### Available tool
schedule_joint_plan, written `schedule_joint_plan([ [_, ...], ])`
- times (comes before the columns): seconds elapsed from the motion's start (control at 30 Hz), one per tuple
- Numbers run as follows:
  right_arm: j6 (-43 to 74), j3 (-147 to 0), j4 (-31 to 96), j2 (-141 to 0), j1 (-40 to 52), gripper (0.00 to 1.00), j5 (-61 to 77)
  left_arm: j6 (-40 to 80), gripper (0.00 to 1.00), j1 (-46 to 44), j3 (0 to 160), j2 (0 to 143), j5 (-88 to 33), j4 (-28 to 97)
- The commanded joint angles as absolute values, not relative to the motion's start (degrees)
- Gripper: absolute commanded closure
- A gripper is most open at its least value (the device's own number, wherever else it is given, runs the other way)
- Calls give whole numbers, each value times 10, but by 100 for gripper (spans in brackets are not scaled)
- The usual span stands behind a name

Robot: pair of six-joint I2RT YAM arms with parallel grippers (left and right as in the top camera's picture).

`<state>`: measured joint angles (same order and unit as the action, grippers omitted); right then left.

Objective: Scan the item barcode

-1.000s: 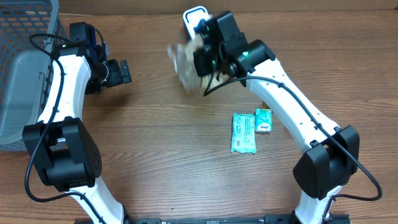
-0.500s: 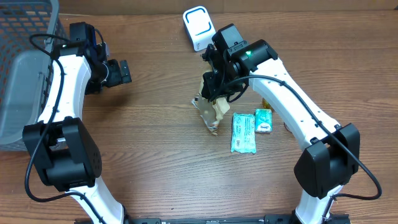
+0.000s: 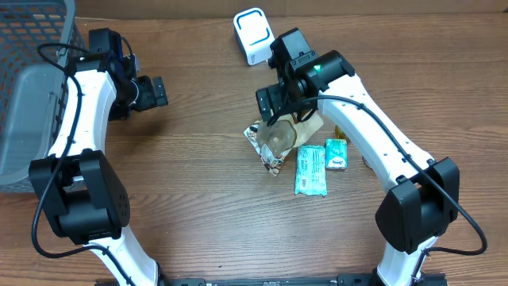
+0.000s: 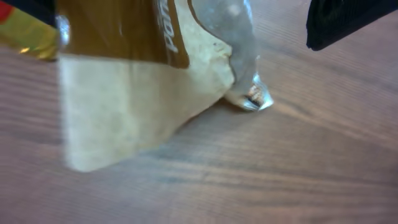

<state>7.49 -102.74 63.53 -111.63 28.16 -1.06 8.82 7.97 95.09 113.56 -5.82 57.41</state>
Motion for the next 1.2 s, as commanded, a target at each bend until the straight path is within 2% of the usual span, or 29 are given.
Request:
schedule_joint_plan([
  [0.0, 75, -1027, 612, -1113, 288, 0, -76, 88, 0, 79, 960, 1137, -65, 573],
  [0.27, 105, -1027, 573, -1113, 293, 0, -116, 88, 0, 79, 960, 1137, -65, 573],
  [1.17, 105, -1027, 573, -1113, 293, 0, -115, 88, 1, 79, 960, 1137, -65, 573],
])
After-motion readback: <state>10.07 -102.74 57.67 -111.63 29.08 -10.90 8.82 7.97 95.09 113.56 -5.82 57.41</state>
